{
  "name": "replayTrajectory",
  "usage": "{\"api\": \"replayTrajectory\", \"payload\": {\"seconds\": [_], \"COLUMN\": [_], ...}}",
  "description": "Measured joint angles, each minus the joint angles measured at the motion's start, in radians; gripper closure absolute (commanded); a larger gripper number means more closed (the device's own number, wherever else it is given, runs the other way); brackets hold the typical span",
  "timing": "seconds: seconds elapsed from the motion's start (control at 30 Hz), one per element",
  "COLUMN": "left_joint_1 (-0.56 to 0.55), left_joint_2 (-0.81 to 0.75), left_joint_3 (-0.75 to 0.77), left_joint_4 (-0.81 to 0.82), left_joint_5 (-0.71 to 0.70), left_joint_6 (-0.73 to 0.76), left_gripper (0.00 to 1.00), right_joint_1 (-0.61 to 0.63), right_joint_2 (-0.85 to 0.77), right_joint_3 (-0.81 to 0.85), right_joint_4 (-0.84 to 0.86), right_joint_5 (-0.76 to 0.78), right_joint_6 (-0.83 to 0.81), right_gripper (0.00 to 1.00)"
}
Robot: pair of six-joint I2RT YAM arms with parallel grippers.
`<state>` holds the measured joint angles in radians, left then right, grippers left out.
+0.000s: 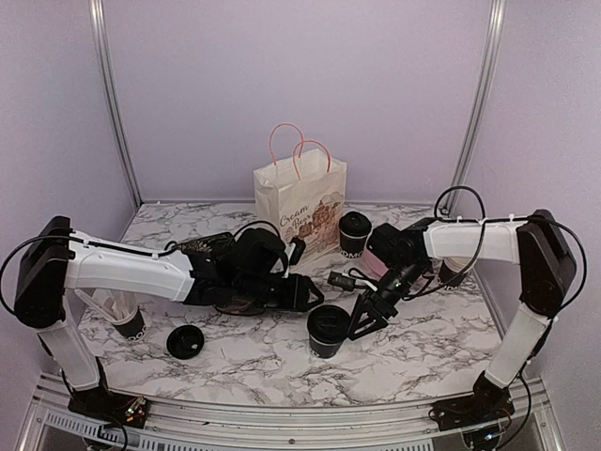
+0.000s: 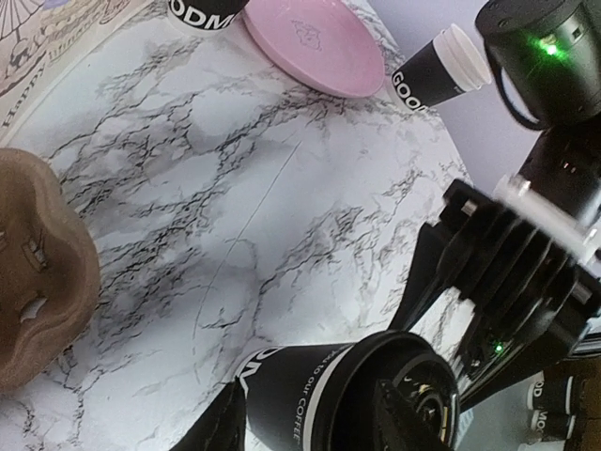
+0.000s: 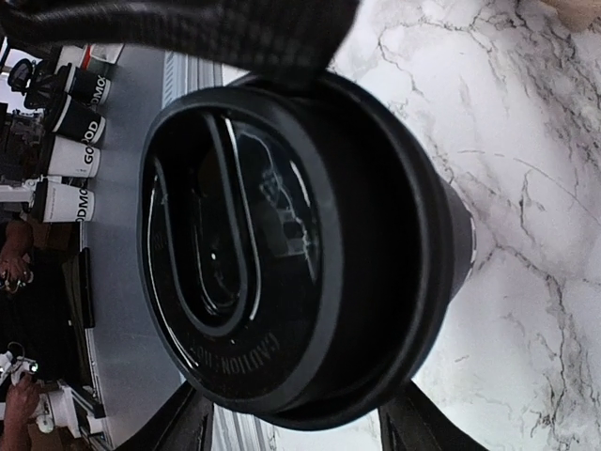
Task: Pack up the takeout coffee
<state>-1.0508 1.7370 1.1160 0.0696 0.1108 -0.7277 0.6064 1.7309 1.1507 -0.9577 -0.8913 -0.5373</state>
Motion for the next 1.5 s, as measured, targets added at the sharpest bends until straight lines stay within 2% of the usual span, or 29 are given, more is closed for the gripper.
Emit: {"api": "replayTrajectory", "payload": {"seconds": [0.2, 0.33, 0.5, 0.6, 0.83, 1.27, 1.5], "left_joint_1": [0.0, 0.0, 0.0, 0.001, 0.001, 0.001, 0.002], "left_joint_2": [0.002, -0.038, -0.137, -0.165, -0.153, -0.094, -0.067], "left_joint_3": [0.032, -0.011, -0.115, -0.174, -0.222, -0.194, -0.179], "left_joint_4": [0.002, -0.014, -0.031, -0.016, 0.066, 0.119, 0.137], "left_joint_5": [-0.016, -0.046, -0.051, -0.03, 0.031, 0.081, 0.103], "left_joint_6": [0.013, -0.008, -0.104, -0.17, -0.255, -0.263, -0.259], "left_gripper": [0.42, 0.41, 0.44, 0.47, 0.5, 0.53, 0.55], "right_joint_1": [0.0, -0.005, -0.052, -0.1, -0.148, -0.146, -0.132], "right_joint_2": [-0.049, -0.085, -0.086, -0.072, 0.017, 0.08, 0.122], "right_joint_3": [-0.039, -0.04, -0.032, -0.002, 0.066, 0.098, 0.109], "right_joint_4": [-0.006, -0.009, -0.021, -0.023, -0.031, -0.076, -0.091], "right_joint_5": [0.008, 0.029, 0.04, 0.035, -0.012, -0.087, -0.101], "right_joint_6": [-0.037, -0.042, -0.042, -0.034, -0.027, -0.035, -0.039], "right_gripper": [0.36, 0.35, 0.47, 0.5, 0.49, 0.45, 0.54]}}
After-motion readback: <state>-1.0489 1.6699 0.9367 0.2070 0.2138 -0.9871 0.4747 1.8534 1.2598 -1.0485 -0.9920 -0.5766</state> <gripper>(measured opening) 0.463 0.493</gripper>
